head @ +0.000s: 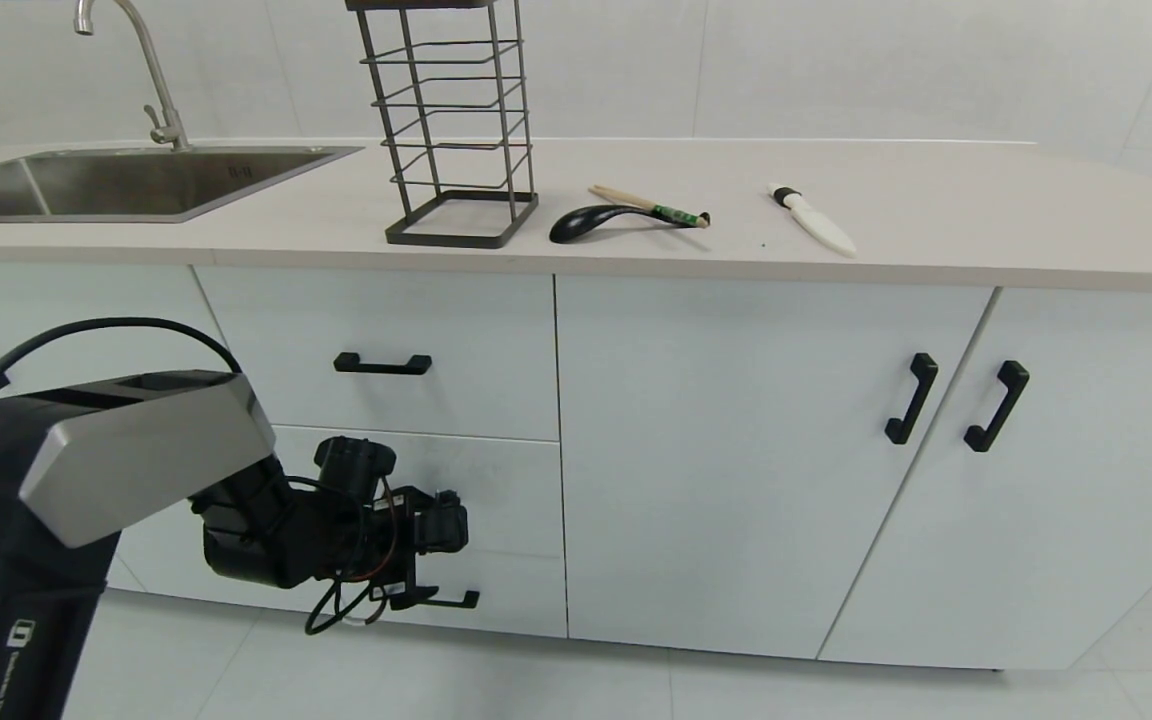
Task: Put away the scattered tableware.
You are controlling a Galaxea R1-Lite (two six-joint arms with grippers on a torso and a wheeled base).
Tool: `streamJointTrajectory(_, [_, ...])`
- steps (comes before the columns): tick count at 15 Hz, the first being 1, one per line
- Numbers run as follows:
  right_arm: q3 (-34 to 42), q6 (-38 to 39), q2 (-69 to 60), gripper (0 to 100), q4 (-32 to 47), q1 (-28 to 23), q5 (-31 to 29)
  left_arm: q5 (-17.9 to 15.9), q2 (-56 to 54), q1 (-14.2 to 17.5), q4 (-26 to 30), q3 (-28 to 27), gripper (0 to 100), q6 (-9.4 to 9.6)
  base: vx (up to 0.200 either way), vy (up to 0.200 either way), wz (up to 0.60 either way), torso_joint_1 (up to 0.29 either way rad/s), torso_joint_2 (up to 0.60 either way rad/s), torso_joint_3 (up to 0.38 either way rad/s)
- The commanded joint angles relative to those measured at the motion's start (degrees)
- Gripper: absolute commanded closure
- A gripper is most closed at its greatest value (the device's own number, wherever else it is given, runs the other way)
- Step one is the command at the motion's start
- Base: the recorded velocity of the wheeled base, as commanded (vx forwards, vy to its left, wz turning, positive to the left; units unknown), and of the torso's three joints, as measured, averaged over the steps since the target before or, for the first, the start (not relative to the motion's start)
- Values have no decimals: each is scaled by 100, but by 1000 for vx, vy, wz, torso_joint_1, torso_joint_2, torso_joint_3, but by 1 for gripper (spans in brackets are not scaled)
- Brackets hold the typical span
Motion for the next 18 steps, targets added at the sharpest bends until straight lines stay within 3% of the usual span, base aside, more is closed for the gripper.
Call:
streamJointTrajectory(1, [1,2,9,100,0,-1,2,61,-29,18,52,284,0,-9,0,0,0,0,0,0])
streamJointTrajectory(7, [1,2,9,100,0,-1,2,78,-371,62,52,618,0,-36,0,0,0,0,0,0])
streamJointTrajectory(10, [1,2,9,100,0,-1,2,43,-1145,80,43,1312,0,-27,0,0,0,0,0,0])
streamJointTrajectory(14, [1,-7,9,100,0,-1,2,26,-3008,1,140,2419,0,-88,0,0,0,0,0,0])
streamJointTrajectory(16, [1,2,9,100,0,-1,2,-150,-4370,-131,869,2736,0,-335,0,0,0,0,0,0])
streamJointTrajectory(18, [1,2,9,100,0,-1,2,-194,-5047,-307,1546,2463,0,-607,0,0,0,0,0,0])
